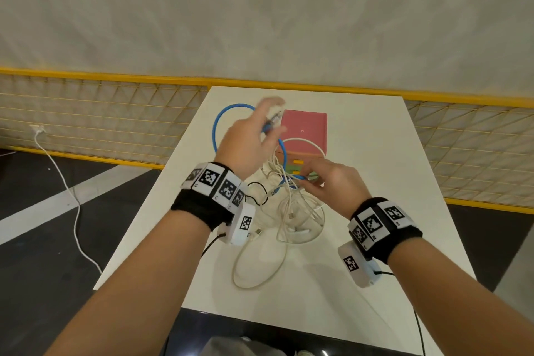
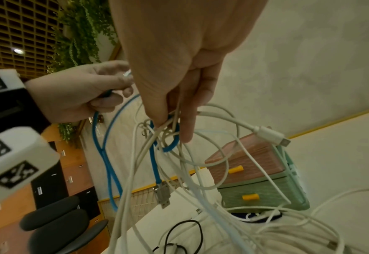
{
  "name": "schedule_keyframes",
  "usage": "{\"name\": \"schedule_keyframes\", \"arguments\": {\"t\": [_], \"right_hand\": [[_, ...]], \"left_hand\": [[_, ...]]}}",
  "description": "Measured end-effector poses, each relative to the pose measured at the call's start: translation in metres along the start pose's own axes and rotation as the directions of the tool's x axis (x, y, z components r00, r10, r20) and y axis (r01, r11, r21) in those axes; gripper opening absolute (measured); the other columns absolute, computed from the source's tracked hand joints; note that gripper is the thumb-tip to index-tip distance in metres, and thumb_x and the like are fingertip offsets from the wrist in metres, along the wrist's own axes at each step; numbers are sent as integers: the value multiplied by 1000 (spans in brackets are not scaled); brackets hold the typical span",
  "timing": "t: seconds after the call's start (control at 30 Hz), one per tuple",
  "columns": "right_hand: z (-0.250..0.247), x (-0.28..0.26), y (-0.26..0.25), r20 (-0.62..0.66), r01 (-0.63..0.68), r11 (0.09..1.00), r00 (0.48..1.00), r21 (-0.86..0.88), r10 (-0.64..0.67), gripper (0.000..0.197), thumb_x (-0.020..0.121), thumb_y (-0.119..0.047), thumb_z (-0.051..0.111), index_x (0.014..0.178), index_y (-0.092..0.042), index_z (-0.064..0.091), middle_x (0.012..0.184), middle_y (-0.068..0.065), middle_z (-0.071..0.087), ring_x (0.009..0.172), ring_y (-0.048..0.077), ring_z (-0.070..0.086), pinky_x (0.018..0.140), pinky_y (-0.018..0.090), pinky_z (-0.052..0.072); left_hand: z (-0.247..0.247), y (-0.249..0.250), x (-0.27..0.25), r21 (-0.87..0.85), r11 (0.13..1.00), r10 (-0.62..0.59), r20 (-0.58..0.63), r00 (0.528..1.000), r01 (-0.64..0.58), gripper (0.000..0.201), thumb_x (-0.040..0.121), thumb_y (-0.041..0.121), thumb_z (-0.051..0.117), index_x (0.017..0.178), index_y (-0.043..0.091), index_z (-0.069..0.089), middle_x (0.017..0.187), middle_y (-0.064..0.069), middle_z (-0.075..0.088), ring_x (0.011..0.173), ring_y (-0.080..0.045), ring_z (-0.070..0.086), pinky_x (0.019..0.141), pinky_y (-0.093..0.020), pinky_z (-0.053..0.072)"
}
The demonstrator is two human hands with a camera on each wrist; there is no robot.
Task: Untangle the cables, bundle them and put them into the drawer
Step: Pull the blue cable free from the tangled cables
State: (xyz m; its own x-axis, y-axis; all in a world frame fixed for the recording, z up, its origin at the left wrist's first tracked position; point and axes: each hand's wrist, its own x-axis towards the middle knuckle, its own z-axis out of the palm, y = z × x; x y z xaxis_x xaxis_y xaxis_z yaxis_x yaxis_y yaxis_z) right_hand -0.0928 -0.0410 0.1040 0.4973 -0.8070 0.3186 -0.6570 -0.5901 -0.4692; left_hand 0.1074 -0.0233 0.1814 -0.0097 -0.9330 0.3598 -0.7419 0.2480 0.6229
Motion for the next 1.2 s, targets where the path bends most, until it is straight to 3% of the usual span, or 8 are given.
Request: {"name": "schedule_keyframes", "arguments": {"t": [0.1,0.2,0.3,0.47,0.63,0.8,1.1,1.2], "right_hand": [[-4,3,-5,-50,54,997,997,-54,-57,11,77,-28,72,82,-24,63,93,-9,72,68,15,67,62,33,53],[-7,2,-5,-93,109,990,989,-90,-117,14,72,-22,74,79,-24,62,83,-10,70,63,16,65,56,30,52],[-6,-1,1,-112,158,978,978,-135,-174,18,68,-17,71,78,-25,59,80,-12,67,57,14,61,51,28,49],[-5,-8,8,-53,168,978,983,-122,-175,18,74,-16,70,77,-24,54,103,-18,65,63,10,63,51,27,49],[-12,-13,8,24,85,994,996,-62,-84,15,82,-43,65,91,-31,60,122,-26,58,64,-1,64,63,25,51],[-13,11,-15,-234,123,965,970,230,-68,12,90,-21,58,101,-16,60,94,-7,56,79,3,54,73,19,45],[9,30,-8,83,-79,994,994,69,73,25,77,-23,73,101,-24,65,94,-13,48,98,19,46,81,33,33],[8,32,2,111,-82,951,993,297,51,54,67,-5,80,115,-21,63,106,0,41,98,8,45,90,14,37]], "left_hand": [[16,-1,-9,55,971,214,226,950,-232,20,95,25,58,113,23,66,98,12,65,74,-1,53,74,-33,50],[23,-13,-8,301,933,39,466,884,-200,23,97,31,53,115,26,67,108,2,66,90,-18,60,76,-36,49],[23,-17,-4,301,950,-89,511,855,-81,27,95,26,58,89,2,67,83,-13,61,76,-27,56,65,-33,38],[15,-24,1,105,985,-160,269,950,136,6,85,22,70,90,19,71,78,-1,68,75,-19,63,67,-29,47],[13,-22,1,-139,961,-222,131,966,240,13,79,7,76,82,13,65,75,3,67,71,-3,62,55,-4,40],[15,-8,2,-134,978,-138,155,978,160,18,78,8,75,79,18,61,78,6,67,82,-14,65,74,-22,49],[5,8,3,-240,966,-103,-9,995,98,27,76,10,78,71,24,55,73,9,64,79,-12,65,81,-32,53],[1,1,2,-307,942,-183,-131,974,135,33,76,9,79,67,25,52,70,11,62,76,-8,66,77,-25,52]]}}
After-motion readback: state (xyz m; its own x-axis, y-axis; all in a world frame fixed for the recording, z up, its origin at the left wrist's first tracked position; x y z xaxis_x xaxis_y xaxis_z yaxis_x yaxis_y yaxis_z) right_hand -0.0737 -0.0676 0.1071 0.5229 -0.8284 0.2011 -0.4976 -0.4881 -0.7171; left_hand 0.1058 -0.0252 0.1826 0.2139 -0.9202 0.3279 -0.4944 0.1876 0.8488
